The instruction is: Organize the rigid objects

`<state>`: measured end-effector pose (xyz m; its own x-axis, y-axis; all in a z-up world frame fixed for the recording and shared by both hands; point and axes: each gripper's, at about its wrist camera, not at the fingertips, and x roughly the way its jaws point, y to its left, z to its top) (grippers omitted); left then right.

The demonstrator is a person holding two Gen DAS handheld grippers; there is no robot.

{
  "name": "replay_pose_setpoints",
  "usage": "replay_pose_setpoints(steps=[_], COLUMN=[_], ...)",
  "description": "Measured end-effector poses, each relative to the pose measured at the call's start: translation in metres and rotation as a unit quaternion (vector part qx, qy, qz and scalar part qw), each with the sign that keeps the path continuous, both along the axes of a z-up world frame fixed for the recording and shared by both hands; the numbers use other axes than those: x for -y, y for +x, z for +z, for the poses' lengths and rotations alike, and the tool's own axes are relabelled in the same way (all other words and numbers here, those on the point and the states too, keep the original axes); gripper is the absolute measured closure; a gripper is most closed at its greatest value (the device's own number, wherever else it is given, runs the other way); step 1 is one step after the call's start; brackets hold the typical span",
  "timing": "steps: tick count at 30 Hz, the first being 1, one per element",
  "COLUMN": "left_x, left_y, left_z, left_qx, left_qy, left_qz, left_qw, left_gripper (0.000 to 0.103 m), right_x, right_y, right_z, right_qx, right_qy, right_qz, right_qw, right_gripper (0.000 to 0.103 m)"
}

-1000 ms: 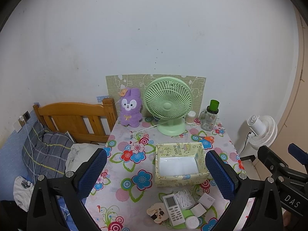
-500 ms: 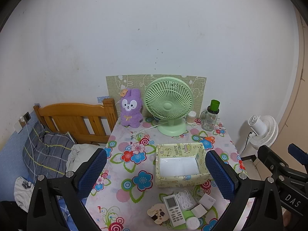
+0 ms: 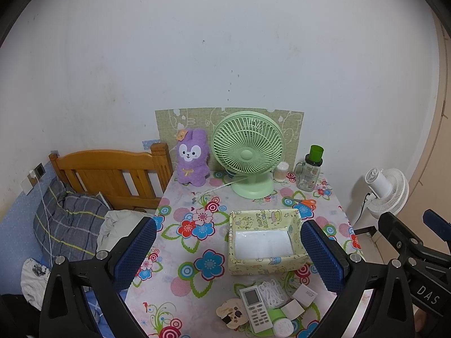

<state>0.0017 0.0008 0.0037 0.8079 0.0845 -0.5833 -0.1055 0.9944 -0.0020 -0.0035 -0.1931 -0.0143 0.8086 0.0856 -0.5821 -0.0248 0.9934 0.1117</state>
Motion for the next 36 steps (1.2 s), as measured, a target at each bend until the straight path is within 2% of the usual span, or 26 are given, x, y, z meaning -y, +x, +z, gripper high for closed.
replay_pose_setpoints(steps=[5, 12, 16, 27, 32, 36], left_x=[0.001, 0.006, 0.01, 0.018, 0.023, 0.025], left_y=[0.002, 0.016, 0.026, 0.054, 0.065, 0.068], left_z=[-0.003, -0.018, -0.029, -0.07, -0.1, -0.12], left_qx=[-0.004, -0.027, -0.04, -0.091, -0.126, -0.139], left_qy=[0.0, -0.003, -0.008, -0.021, -0.02, -0.031], left_qz=[0.0, -0.003, -0.006, -0.024, -0.033, -0.039], left_qw=[1.0, 0.9996, 0.9992, 0.9953, 0.9913, 0.9891], left_gripper=[0.0, 0.0, 0.0, 0.0, 0.0, 0.0], right_x=[0.001, 0.006, 0.006, 0.011, 0.016, 0.018], right_y=[0.002, 0.018, 0.022, 0.041, 0.048, 0.052], right_z=[-0.002, -0.021, -0.03, -0.07, -0.095, -0.115], right_qx=[-0.003, -0.037, -0.038, -0.078, -0.095, -0.107], right_qy=[0.0, 0.008, 0.001, -0.001, 0.006, 0.001], right_qz=[0.0, -0.002, -0.002, -0.001, -0.004, -0.01], right_qw=[1.0, 0.999, 0.999, 0.997, 0.995, 0.994], right_gripper=[0.0, 0.0, 0.0, 0.0, 0.0, 0.0])
